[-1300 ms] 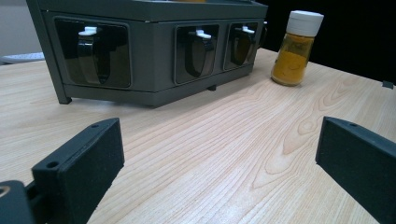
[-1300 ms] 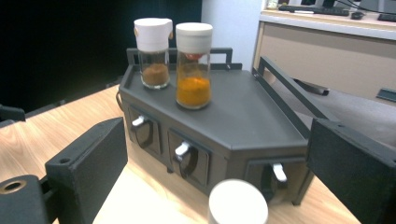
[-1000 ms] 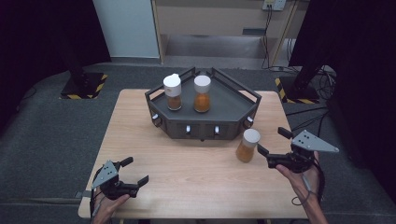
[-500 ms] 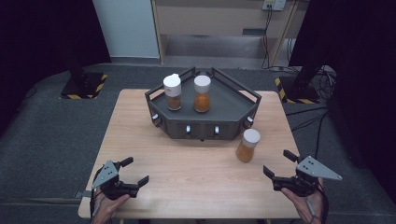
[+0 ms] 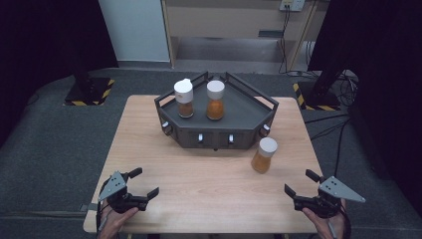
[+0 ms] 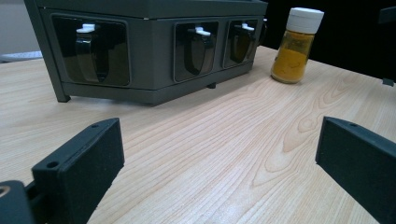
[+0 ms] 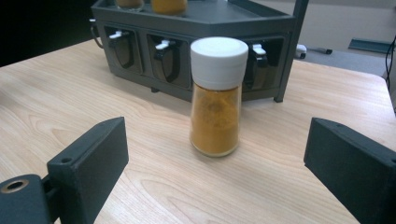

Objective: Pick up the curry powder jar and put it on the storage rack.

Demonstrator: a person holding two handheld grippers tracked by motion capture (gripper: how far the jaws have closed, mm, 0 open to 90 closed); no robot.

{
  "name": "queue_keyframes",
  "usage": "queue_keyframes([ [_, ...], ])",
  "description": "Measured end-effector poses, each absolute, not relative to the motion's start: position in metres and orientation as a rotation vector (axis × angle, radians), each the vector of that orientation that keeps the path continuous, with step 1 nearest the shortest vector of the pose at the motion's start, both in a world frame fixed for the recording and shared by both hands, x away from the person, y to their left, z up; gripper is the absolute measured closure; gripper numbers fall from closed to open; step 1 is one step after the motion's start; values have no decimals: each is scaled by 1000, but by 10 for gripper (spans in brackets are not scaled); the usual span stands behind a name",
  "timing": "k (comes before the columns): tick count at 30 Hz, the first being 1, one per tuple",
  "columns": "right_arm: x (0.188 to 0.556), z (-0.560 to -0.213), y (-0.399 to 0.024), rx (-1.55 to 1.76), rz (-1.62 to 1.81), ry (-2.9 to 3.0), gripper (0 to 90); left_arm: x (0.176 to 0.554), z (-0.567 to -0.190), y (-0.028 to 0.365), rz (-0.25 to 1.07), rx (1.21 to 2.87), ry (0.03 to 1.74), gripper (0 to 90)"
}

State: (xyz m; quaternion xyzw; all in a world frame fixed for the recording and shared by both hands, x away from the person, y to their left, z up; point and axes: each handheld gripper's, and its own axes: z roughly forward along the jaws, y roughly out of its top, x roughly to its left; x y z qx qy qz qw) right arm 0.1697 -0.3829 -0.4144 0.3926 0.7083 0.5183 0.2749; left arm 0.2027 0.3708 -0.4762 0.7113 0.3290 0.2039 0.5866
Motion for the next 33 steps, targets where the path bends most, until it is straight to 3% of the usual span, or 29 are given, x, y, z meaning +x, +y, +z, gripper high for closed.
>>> queue_keyframes([
  [33,168,-424,-386,1083,1395,1869,60,203,-475,369,481,1671,746,0],
])
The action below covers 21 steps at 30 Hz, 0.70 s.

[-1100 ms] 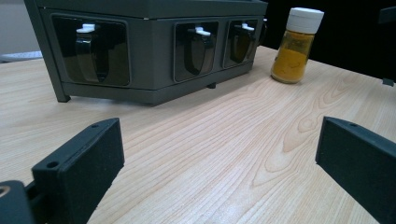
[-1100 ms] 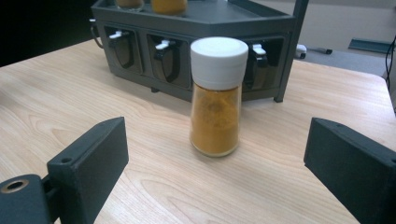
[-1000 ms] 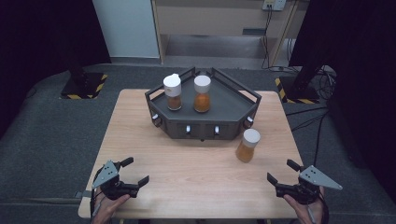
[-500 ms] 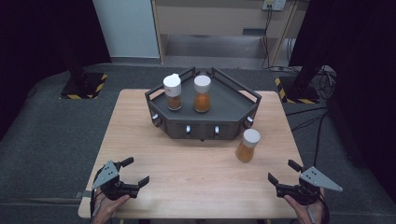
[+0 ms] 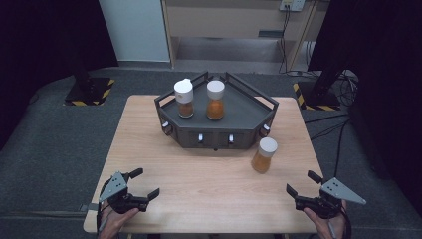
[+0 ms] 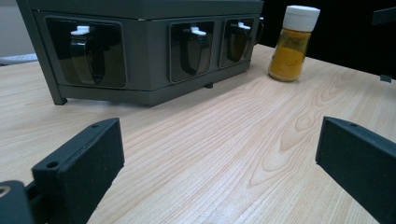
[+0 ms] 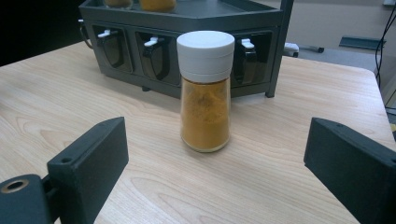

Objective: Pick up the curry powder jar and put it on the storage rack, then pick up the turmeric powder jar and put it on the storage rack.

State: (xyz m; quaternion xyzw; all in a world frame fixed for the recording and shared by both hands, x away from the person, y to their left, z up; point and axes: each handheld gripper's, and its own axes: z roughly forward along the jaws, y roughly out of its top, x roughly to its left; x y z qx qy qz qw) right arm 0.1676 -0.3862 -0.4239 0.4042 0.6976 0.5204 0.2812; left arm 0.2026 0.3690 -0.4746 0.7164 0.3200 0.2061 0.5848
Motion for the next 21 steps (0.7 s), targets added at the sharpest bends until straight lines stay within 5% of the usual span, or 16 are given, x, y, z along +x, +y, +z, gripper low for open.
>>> queue_keyframes([
  [21,169,-417,-390,1107,1427,1848,18,203,-475,369,479,1671,750,0],
])
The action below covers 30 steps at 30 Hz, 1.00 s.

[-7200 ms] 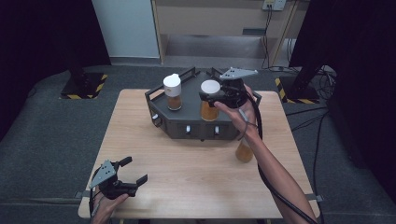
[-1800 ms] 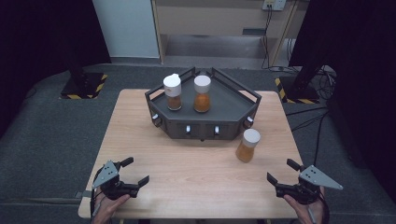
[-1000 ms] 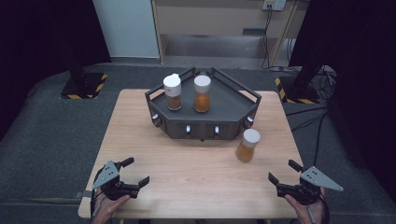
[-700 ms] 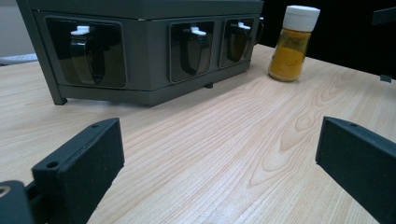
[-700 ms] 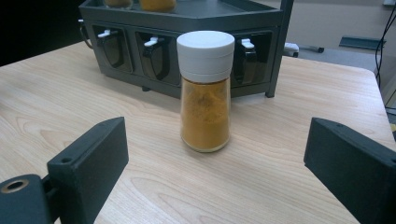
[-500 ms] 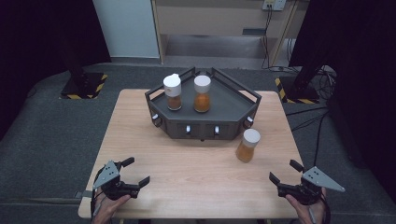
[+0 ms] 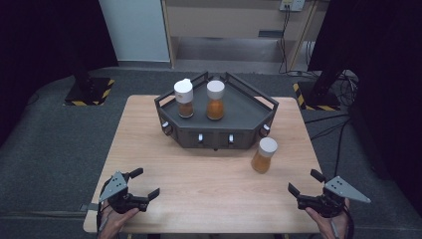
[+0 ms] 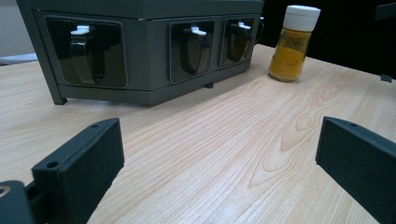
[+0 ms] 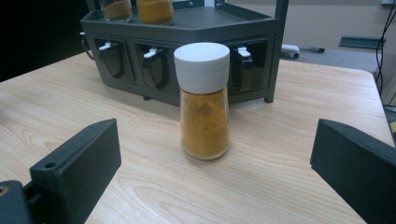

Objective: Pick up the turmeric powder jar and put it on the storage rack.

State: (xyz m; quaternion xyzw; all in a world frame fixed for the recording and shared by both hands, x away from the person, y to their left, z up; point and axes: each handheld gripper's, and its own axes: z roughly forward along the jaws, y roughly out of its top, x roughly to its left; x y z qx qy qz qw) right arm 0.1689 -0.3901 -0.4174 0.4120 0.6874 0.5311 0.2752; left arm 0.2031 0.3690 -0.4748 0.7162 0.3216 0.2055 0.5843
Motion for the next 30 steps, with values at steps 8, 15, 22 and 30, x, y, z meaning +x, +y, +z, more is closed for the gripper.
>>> queue_keyframes([
  [8,181,-407,-390,1109,1441,1865,25,203,-475,369,479,1671,753,0],
  [15,199,-390,-386,1065,1442,1904,28,203,-475,369,479,1669,754,0],
  [22,218,-382,-382,1066,1458,1924,30,203,-475,369,479,1668,755,0],
  [30,238,-376,-370,1046,1440,1955,38,203,-475,370,478,1668,757,0],
])
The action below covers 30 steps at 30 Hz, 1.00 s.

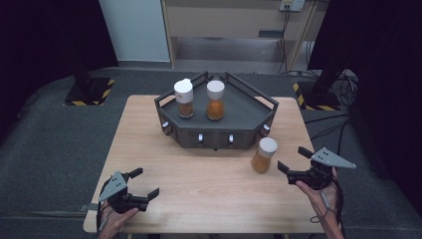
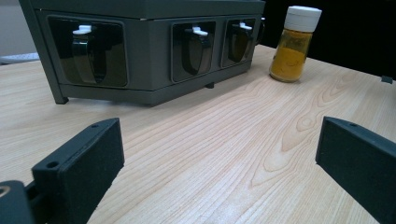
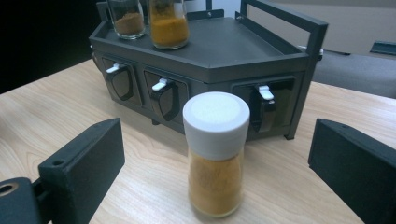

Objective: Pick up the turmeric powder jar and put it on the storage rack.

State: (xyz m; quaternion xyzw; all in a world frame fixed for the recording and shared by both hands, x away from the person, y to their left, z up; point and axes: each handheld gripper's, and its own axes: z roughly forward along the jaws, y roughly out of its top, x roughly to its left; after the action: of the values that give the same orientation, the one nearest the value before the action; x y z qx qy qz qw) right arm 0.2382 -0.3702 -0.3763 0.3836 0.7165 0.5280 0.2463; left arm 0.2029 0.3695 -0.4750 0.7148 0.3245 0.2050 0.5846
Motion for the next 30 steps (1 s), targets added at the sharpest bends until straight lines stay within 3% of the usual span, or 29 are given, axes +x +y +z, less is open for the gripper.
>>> queue_keyframes([
  [30,301,-399,-331,1076,1383,2033,92,203,-475,370,479,1667,757,0],
])
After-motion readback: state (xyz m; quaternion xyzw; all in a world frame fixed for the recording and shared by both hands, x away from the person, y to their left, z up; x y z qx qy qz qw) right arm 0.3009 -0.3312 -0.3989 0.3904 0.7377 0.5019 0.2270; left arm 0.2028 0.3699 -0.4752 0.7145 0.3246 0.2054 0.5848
